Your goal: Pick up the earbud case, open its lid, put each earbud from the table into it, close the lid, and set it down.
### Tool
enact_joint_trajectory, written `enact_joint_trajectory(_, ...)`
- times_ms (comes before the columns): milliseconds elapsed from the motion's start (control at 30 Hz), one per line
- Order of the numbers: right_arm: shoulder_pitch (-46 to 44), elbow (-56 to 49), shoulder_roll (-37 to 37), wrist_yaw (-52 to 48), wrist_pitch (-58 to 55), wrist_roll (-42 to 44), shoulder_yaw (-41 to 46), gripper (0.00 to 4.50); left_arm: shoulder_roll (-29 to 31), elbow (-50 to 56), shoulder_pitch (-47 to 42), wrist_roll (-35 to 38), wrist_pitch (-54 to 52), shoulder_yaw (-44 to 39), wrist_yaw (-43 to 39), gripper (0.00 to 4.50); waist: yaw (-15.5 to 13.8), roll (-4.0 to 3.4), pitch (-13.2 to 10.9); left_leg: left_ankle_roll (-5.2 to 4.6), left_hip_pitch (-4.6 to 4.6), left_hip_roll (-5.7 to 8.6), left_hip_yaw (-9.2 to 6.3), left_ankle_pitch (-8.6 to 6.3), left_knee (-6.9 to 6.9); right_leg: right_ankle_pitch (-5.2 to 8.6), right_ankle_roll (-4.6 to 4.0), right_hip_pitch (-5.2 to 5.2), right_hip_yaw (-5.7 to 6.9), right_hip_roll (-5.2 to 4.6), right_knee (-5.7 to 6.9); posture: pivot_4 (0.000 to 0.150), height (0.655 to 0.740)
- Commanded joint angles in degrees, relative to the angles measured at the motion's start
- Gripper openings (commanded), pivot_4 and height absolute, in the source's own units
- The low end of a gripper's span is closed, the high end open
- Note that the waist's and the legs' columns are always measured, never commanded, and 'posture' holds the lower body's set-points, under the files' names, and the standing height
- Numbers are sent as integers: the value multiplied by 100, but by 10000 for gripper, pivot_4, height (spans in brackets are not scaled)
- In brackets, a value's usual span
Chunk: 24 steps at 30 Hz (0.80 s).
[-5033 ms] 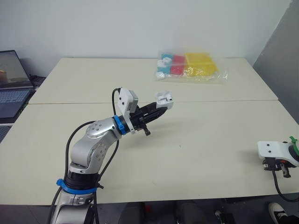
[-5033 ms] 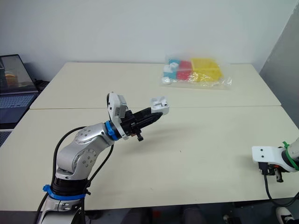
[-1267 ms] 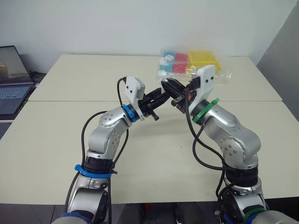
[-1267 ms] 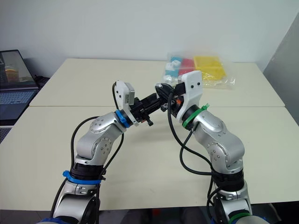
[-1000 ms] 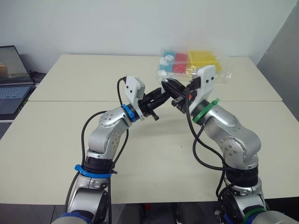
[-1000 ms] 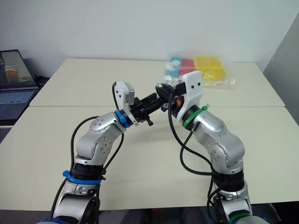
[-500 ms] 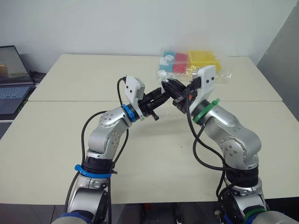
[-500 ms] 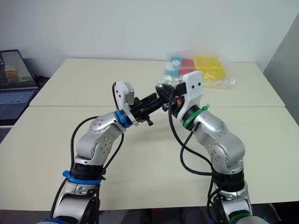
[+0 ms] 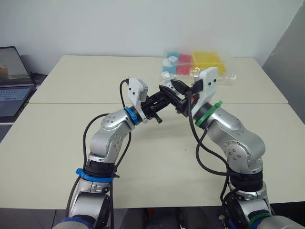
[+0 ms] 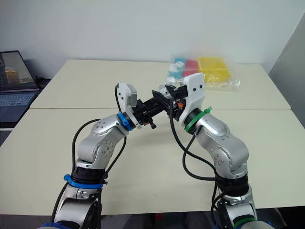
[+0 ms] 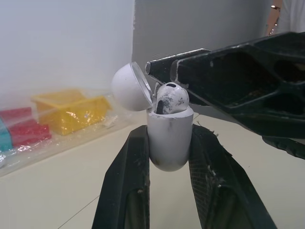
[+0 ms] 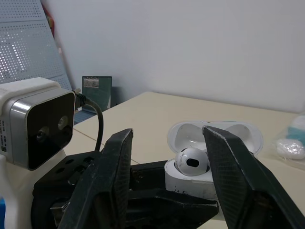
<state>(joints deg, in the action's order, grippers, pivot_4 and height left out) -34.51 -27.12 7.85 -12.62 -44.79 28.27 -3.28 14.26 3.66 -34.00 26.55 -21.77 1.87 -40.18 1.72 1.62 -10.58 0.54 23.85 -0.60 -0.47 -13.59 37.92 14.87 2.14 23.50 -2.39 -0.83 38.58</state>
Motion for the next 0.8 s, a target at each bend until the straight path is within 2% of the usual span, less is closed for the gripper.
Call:
enact_joint_trajectory(33, -116, -238, 37, -90, 204, 37, 87, 24140, -4, 328, -76, 118, 75, -42, -70, 7469, 0, 0, 0, 0, 0, 0, 0, 0, 0, 0, 0, 0, 0, 0, 0, 1500, 7400)
enact_joint_trajectory(533, -385, -539, 101, -224, 55, 370, 132, 24140, 2, 264, -86, 81, 97, -55, -86, 7469, -1, 0, 0, 0, 1, 0, -2, 0, -1, 0, 0, 0, 1, 0, -2, 1500, 7400)
enact_joint_trajectory(667, -823, -594, 456, -304, -218, 716, 581, 24140, 16, 253, -93, 104, 91, -71, -117, 7469, -2, -2, -1, 0, 3, 0, -1, 0, 1, 0, 0, 1, 2, -1, -1, 1500, 7400)
enact_joint_trajectory(800, -1077, -317, 1117, -705, -405, 1086, 1041, 24140, 46, 165, -149, 138, 113, -55, -278, 7469, -7, -2, -1, 0, 3, 0, -6, 0, -1, 0, 0, -2, 5, -1, -9, 1500, 7400)
